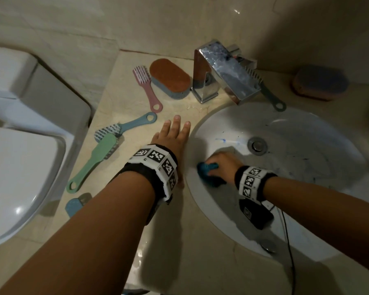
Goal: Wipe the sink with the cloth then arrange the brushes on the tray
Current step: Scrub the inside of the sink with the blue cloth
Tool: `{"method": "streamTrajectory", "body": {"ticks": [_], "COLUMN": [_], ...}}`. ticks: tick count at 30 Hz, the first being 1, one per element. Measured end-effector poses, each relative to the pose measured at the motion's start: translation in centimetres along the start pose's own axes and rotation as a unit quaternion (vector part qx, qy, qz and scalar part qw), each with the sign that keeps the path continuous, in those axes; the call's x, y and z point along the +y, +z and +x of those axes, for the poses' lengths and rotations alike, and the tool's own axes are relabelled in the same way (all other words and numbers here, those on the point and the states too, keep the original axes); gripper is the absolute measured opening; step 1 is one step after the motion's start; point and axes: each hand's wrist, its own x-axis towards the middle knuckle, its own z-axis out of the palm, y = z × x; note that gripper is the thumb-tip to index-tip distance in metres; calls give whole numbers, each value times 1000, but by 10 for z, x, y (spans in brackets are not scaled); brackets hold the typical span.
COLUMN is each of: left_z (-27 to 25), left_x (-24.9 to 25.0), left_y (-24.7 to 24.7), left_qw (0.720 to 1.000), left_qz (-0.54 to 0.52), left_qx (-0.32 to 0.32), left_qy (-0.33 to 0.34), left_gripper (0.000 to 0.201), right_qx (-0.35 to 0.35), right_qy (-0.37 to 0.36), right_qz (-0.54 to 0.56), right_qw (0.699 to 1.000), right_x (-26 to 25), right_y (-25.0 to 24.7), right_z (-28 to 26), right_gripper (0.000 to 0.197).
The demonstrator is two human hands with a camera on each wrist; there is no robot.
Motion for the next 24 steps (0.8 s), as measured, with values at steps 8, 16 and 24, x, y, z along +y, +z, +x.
{"method": "streamTrajectory", "body": {"ticks": [8, 16, 24], "left_z": [4, 4, 2], "left_x": [-1, 2, -1], "left_y": [1, 1, -1], "left_qw": [1000, 999, 999], "left_qz": [5, -27, -46], "left_qx": [-8, 15, 9], "left_qy": [0, -8, 0], "left_gripper": [150, 117, 116], "right_qx": [68, 66, 252], "right_qy": [19, 7, 211], "right_qz": [-22, 83, 109], "right_qw": [997, 994, 938], "right_x": [1, -5, 15], "right_y": [9, -10, -39], "right_z": [6, 14, 47], "right_gripper": [21, 36, 34]}}
